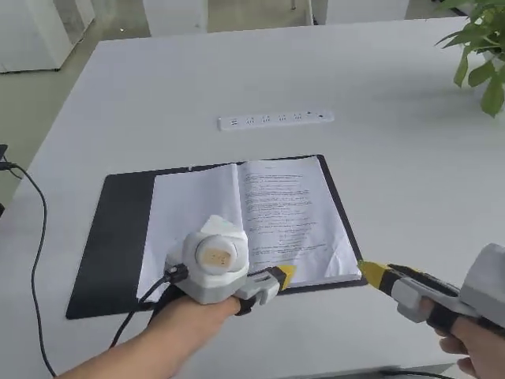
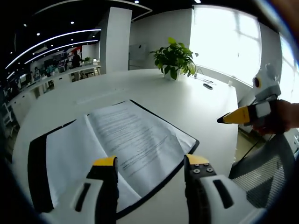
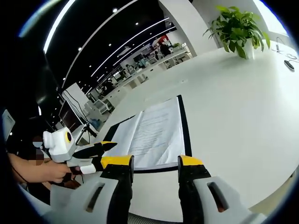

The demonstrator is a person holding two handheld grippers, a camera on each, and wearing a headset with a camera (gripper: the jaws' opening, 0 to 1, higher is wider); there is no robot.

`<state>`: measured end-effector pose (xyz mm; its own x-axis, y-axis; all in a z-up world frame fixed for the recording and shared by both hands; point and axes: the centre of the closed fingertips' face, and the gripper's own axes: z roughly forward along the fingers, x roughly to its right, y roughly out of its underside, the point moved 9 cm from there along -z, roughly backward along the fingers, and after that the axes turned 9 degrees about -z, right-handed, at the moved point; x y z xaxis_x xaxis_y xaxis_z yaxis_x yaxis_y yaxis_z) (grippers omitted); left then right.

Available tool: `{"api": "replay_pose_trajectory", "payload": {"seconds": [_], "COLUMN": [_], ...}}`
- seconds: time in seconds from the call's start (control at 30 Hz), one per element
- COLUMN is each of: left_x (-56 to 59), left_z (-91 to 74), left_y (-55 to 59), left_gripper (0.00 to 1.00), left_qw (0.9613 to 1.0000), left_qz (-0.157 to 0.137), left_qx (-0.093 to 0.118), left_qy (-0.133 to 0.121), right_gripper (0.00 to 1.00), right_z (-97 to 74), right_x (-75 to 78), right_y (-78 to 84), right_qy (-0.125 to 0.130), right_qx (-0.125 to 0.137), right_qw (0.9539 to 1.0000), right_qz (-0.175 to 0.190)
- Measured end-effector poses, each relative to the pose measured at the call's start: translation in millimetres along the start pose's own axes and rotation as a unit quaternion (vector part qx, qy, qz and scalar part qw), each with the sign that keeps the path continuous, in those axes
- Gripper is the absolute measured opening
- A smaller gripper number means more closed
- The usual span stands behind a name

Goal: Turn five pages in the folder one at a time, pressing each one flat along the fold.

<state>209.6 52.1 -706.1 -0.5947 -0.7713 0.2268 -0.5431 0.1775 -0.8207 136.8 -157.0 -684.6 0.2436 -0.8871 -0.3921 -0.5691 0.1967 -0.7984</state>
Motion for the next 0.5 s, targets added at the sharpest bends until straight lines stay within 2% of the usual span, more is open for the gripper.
{"api": "replay_pose_trajectory", "payload": {"seconds": [0.17, 0.5], "left_x": [11.7, 23.9], "left_z": [25.4, 62.1], "left_y": [2.8, 11.1], "left_gripper": [0.56, 0.51], "left_qw": [1.0000, 0.9997], "left_qz": [0.008, 0.009], "left_qx": [-0.003, 0.018], "left_qy": [0.002, -0.016], "right_gripper": [0.36, 0.35], "right_z": [3.2, 10.0], "right_x": [9.8, 20.4], "right_y": [-0.6, -0.1], "right_qy": [-0.002, -0.005], "right_qx": [-0.001, -0.002], "right_qw": [1.0000, 0.9999], "right_qz": [0.003, 0.009]}}
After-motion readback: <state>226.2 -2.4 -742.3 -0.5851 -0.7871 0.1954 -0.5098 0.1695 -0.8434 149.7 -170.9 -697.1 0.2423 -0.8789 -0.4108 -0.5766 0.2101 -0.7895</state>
